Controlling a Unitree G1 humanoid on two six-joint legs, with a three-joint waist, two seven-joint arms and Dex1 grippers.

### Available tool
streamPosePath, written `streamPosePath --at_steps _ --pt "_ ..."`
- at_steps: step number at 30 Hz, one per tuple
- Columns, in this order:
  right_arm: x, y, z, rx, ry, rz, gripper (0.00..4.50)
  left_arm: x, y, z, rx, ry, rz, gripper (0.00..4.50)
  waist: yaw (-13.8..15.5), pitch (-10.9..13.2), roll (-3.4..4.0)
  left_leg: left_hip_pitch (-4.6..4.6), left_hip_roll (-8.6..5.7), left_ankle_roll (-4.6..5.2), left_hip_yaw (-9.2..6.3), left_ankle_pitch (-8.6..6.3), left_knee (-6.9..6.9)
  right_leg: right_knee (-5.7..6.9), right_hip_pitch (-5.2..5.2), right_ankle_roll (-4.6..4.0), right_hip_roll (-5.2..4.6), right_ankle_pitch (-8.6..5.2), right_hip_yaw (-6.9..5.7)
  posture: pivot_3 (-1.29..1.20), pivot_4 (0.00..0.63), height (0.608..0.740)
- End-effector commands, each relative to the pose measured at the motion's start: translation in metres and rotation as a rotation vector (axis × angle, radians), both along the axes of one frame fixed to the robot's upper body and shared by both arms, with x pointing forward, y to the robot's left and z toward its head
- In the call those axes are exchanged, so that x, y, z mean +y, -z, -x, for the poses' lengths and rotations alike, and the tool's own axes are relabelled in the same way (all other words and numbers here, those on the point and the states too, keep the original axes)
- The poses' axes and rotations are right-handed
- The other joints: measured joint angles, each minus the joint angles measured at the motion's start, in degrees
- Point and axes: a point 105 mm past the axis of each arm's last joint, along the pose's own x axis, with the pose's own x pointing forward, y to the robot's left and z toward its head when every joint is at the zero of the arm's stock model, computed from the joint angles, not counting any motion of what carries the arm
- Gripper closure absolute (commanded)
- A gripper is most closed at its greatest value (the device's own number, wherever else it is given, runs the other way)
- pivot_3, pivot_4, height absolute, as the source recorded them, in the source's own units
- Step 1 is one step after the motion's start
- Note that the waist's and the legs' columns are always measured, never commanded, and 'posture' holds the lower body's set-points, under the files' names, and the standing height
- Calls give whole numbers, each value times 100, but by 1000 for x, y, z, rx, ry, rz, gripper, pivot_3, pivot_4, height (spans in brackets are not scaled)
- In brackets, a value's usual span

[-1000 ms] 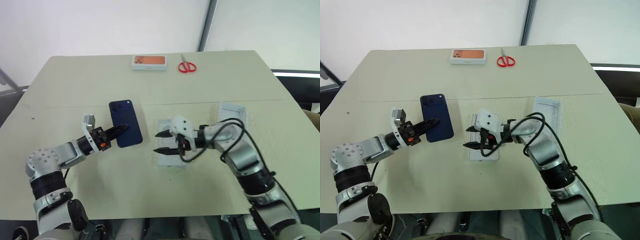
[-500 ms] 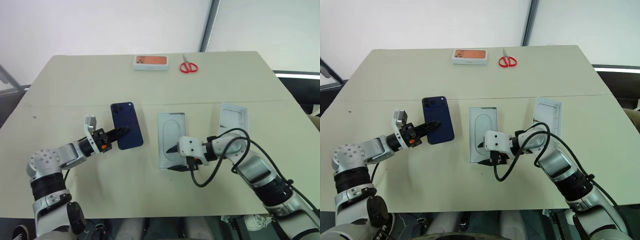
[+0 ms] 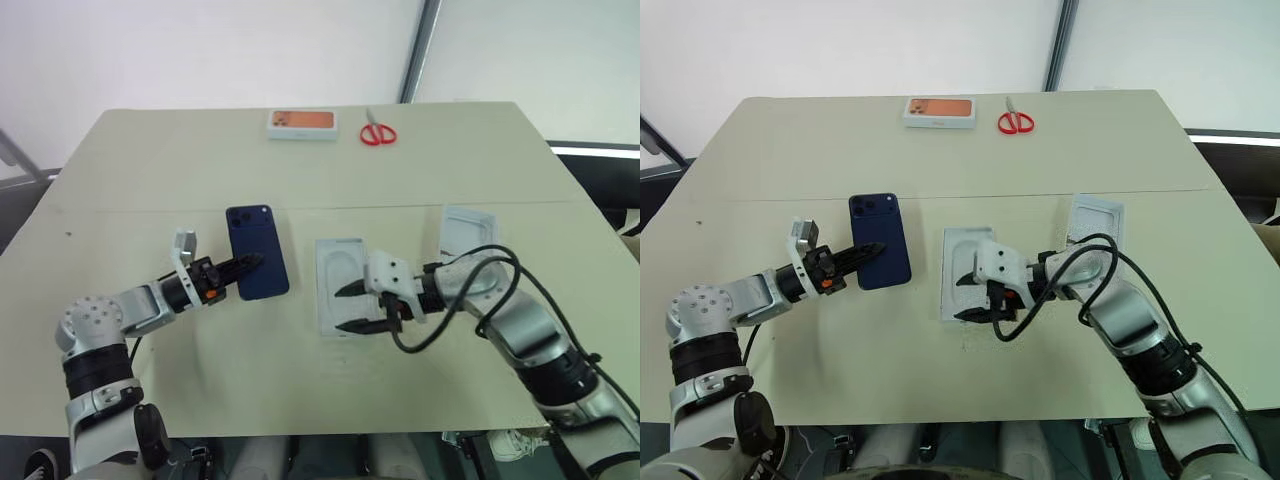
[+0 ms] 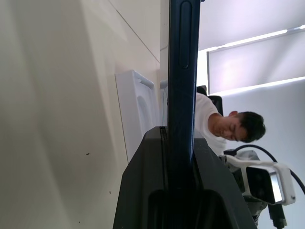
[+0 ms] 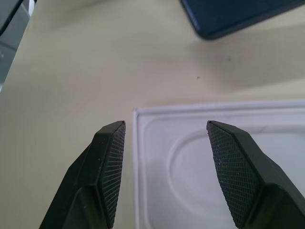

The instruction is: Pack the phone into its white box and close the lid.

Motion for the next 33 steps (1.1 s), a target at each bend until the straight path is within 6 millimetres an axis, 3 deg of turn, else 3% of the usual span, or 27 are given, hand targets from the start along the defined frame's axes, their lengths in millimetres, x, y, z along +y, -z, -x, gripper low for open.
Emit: streamPosePath --at_steps 1,11,14,16,22,29,33 --pt "1 10 -2 -78 -24 71 1660 -1 -16 2 -72 10 13 4500 -3 0 0 0 0 0 0 0 -1 0 -1 0 0 0 0 0 150 740" --pt "4 20 -5 -105 -24 91 1660 -7 -15 5 -70 26 -8 4500 0 2 -3 -1 0 0 2 0 0 1 -2 0 0 0 1 0 150 740" --pt "4 22 -4 -107 -25 96 2467 -9 -15 5 -69 29 -8 4500 1 3 -5 -1 0 0 2 0 1 1 -1 0 0 0 0 0 150 740" --pt "4 22 -5 -114 -19 98 3414 -10 -16 5 -69 31 -8 4500 -1 3 -5 0 -1 0 2 0 1 1 0 0 0 0 0 0 150 740" --pt "6 14 -3 -107 -18 55 3414 -12 -15 6 -66 41 -7 4500 -2 3 -5 1 0 0 1 1 1 1 1 0 1 0 0 0 150 740" --pt "7 19 -2 -99 -18 60 3414 -15 -15 7 -63 50 -10 4500 0 3 -6 1 -1 0 1 0 2 1 2 0 0 0 0 0 150 740" --pt "19 17 3 -83 -42 23 3414 -14 -18 7 -69 48 3 4500 -4 4 -7 1 0 0 1 0 1 1 1 0 0 0 -1 0 150 740"
